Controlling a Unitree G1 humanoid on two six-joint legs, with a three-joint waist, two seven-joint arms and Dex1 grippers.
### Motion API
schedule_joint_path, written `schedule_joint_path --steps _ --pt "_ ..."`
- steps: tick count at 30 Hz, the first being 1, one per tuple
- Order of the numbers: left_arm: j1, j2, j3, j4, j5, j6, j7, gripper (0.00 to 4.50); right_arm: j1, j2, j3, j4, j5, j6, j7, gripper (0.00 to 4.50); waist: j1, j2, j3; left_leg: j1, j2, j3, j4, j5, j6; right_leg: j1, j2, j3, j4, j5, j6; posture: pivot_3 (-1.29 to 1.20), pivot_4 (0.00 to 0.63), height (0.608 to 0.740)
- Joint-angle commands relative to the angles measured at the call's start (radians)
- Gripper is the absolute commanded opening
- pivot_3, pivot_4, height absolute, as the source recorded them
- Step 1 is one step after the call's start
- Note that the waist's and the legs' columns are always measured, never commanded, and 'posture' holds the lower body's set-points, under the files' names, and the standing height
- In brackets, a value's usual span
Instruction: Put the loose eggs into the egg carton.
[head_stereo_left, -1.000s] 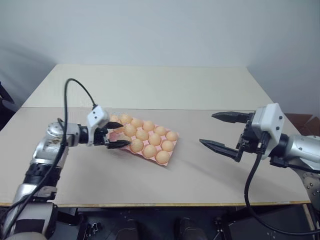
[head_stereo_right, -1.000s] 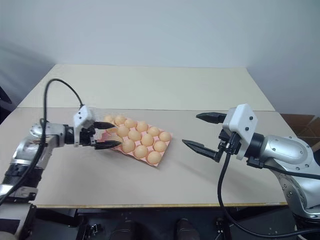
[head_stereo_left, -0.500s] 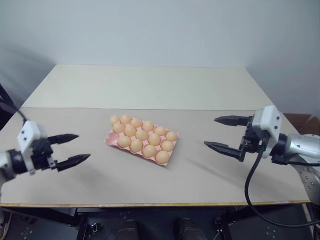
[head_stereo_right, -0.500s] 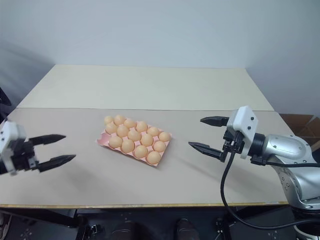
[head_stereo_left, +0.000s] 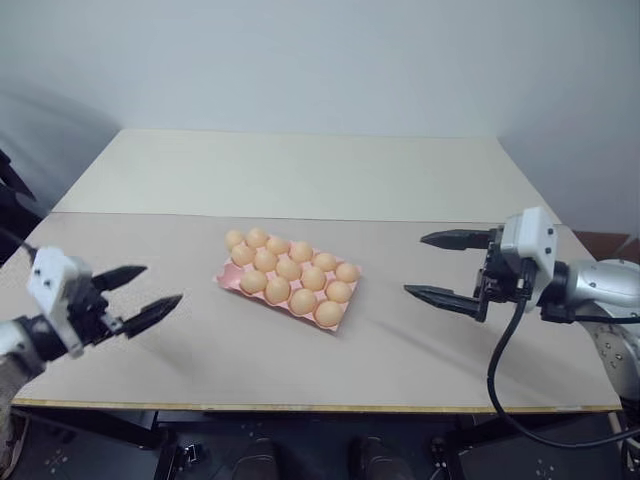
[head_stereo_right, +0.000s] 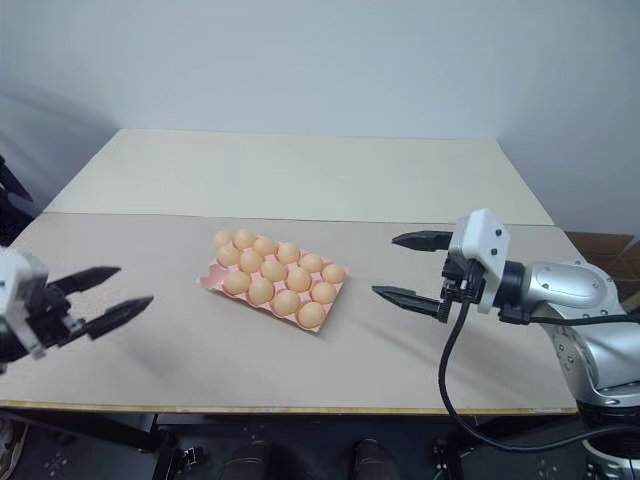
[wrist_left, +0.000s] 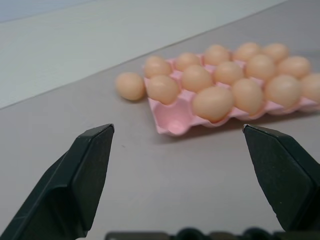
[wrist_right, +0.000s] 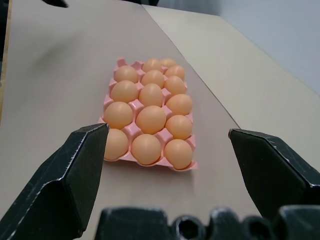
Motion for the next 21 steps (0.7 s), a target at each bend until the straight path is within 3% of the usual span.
schedule_joint_path --steps 1,7,13,21 --pt "-0.174 -0.013 -0.129 0.085 0.052 0.068 0.138 4.49 -0.013 -0.005 -0.019 -0.023 0.005 -0.004 -0.004 4.50 0.003 0.000 0.000 0.000 0.000 0.000 0.000 0.000 0.000 0.000 0.000 0.000 0.000 0.001 0.002 0.00 0.150 0.740" --pt "-0.545 -0.144 -0.308 0.418 0.189 0.058 0.322 4.49 -0.017 -0.003 -0.018 -0.044 0.004 0.002 -0.024 4.50 0.002 -0.001 0.000 -0.001 -0.001 0.000 0.000 0.000 0.000 0.001 0.000 0.000 -0.002 0.003 0.004 0.00 0.150 0.740" --pt "-0.810 -0.270 -0.408 0.771 0.321 -0.045 0.423 4.49 -0.006 0.001 -0.022 -0.058 -0.001 -0.004 -0.042 4.50 0.000 -0.002 0.000 0.001 -0.002 -0.001 0.000 0.000 0.000 0.005 0.000 -0.001 -0.002 0.003 0.005 0.00 0.150 0.740" --pt "-1.004 -0.417 -0.384 1.036 0.364 -0.055 0.595 4.49 0.026 -0.019 -0.057 -0.084 0.011 0.006 -0.051 4.50 -0.007 -0.002 0.000 0.001 -0.002 -0.002 0.000 0.000 0.000 0.006 0.000 -0.001 -0.003 0.004 0.006 0.00 0.150 0.740"
